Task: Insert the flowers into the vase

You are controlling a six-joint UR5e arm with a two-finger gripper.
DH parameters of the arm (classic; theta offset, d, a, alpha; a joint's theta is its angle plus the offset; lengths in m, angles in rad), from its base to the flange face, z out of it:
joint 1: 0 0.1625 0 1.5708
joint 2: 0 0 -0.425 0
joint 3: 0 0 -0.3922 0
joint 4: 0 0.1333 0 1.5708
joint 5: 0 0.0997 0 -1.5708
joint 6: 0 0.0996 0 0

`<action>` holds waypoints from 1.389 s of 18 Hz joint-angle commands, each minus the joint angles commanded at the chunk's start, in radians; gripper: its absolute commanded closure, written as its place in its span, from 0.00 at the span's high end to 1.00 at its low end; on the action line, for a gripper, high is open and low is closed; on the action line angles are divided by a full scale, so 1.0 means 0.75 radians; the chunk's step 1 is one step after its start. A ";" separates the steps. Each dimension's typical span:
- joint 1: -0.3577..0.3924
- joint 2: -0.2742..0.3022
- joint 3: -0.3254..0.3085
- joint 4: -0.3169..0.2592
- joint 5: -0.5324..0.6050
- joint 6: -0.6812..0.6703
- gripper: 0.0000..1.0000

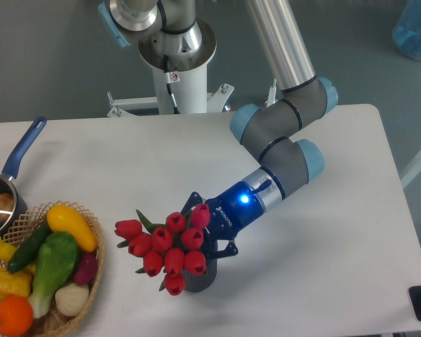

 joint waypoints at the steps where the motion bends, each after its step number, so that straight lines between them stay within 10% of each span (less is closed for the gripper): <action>1: 0.002 0.000 0.000 -0.002 0.000 0.002 0.88; 17: 0.069 0.022 -0.029 -0.004 0.012 0.002 1.00; 25: 0.121 0.061 -0.055 -0.006 0.335 0.006 1.00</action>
